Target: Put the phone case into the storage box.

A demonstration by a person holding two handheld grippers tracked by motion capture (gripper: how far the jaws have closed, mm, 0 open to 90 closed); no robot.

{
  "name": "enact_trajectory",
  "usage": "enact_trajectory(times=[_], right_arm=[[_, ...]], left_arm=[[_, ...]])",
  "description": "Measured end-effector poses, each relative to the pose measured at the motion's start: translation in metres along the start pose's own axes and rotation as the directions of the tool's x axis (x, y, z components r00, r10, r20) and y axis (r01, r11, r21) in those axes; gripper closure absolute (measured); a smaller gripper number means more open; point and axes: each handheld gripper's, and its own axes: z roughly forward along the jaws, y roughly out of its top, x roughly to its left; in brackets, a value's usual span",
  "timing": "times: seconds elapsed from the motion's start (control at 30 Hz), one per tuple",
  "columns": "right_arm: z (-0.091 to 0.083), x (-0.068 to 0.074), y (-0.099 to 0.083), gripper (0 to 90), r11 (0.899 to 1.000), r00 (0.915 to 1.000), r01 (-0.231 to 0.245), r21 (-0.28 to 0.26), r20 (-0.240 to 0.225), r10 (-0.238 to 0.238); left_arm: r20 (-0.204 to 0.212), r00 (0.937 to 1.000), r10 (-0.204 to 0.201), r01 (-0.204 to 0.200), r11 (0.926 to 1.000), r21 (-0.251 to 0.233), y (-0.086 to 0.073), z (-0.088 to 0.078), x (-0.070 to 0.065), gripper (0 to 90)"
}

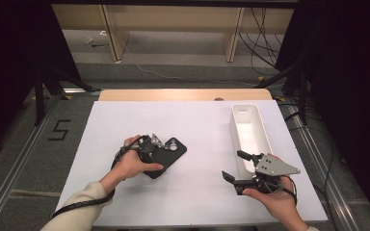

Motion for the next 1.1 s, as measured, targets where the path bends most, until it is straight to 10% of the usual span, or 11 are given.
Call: enact_trajectory(times=[1.1], right_arm=[[0.001, 0.001, 0.000, 15.9, 1.000, 1.0000, 0.006, 0.005, -0.002, -0.006]], left_arm=[[0.030, 0.9986, -0.043, 0.039, 0.9913, 0.126, 0.009, 0.014, 0.005, 3.3]])
